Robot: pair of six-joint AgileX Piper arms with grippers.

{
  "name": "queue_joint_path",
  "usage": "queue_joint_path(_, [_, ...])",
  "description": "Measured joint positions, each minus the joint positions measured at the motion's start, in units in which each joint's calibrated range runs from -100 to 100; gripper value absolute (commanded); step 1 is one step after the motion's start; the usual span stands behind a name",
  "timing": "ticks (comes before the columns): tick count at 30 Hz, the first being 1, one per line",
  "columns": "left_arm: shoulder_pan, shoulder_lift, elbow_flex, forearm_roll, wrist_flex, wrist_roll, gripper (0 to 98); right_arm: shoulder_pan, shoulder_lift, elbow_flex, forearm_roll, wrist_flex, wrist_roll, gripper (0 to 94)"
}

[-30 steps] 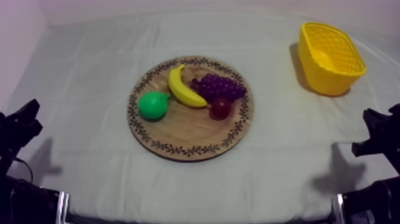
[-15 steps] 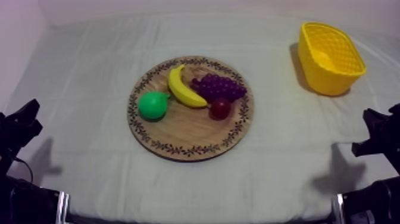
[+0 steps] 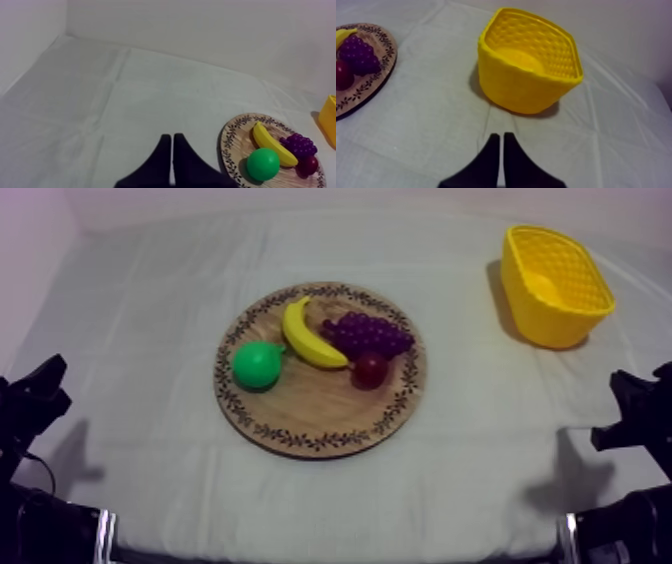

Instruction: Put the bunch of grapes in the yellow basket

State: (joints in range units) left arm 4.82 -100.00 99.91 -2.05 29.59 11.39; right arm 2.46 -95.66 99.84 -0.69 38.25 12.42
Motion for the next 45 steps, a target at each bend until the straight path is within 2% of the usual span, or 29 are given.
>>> queue_joint_path(23, [0.0, 0.0, 0.0, 0.0, 0.0, 0.0, 0.1, 0.0, 0.0, 0.0, 0.0, 0.0, -0.02, 0.5])
queue_joint_path(30, [0.0, 0.0, 0.0, 0.0, 0.0, 0.0, 0.1, 0.0, 0.0, 0.0, 0.0, 0.0, 1.14, 0.4])
queue_joint_path(38, [0.0, 0.0, 0.0, 0.0, 0.0, 0.0, 0.1, -0.03, 0.0, 0.0, 0.0, 0.0, -0.45, 0.5])
queue_joint_path(45, [0.0, 0.0, 0.0, 0.0, 0.0, 0.0, 0.1, -0.04, 0.0, 0.0, 0.0, 0.0, 1.15, 0.5])
